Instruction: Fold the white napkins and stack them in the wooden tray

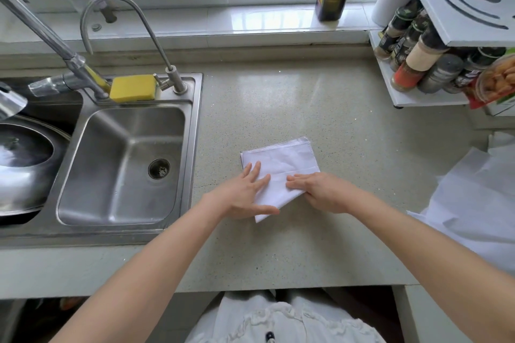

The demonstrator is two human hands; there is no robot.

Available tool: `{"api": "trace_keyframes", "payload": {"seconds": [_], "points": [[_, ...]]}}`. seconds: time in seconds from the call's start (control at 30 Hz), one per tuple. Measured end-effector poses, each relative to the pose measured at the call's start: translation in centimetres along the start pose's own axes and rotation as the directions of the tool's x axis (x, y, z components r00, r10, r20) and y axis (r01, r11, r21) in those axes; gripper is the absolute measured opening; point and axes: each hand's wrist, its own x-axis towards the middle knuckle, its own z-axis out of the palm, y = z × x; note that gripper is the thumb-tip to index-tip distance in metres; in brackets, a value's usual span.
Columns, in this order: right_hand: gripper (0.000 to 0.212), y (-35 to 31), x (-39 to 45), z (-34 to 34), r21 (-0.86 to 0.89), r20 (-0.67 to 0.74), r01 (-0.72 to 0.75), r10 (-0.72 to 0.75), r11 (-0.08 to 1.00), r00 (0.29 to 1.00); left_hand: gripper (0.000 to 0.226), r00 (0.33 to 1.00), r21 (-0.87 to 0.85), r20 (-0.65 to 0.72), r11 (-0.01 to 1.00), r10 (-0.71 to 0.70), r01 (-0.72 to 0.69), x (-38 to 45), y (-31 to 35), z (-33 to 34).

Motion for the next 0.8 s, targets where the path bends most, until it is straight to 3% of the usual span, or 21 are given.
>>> {"api": "trace_keyframes", "payload": {"seconds": [0.1, 0.2, 0.37, 0.47, 0.57, 0.63, 0.73, 0.8], "points": [[0.049, 0.2, -0.1, -0.2, -0.067, 0.022, 0.058, -0.057, 0.996, 0.998, 0.080, 0.993, -0.004, -0.096, 0.998, -0.066, 0.066, 0.5, 0.0, -0.3], [0.067, 0.5, 0.1, -0.4, -0.096, 0.054, 0.090, -0.085, 0.991, 0.995, 0.054, 0.965, 0.009, -0.246, 0.995, -0.094, 0.099, 1.0, 0.0, -0.7], [0.067, 0.6, 0.3, 0.3, -0.330, 0.062, 0.187, -0.177, 0.925, 0.982, 0.094, 0.963, 0.030, -0.211, 0.983, -0.170, 0.180, 1.0, -0.1, -0.4], [0.080, 0.2, -0.5, 1.4, -0.412, 0.152, 0.169, -0.115, 0.895, 0.982, 0.104, 0.967, 0.052, -0.195, 0.982, -0.167, 0.180, 0.8, -0.1, -0.4], [0.070, 0.0, -0.7, 2.6, -0.474, 0.042, 0.167, -0.167, 0.865, 0.985, 0.110, 0.966, 0.075, -0.192, 0.979, -0.173, 0.190, 1.0, 0.2, -0.4], [0.059, 0.0, -0.4, 2.9, -0.386, -0.042, 0.138, -0.167, 0.912, 0.985, 0.114, 0.966, 0.102, -0.182, 0.974, -0.181, 0.201, 1.0, 0.3, -0.4], [0.042, 0.2, 0.1, 1.9, -0.083, -0.039, 0.025, -0.029, 0.996, 0.999, 0.117, 0.964, 0.099, -0.153, 0.967, -0.217, 0.234, 0.8, 0.2, -0.3], [0.027, 0.3, 0.7, 0.7, 0.005, -0.082, -0.035, 0.036, 0.999, 0.996, 0.104, 0.963, 0.084, -0.179, 0.972, -0.201, 0.219, 0.8, -0.1, -0.6]]}}
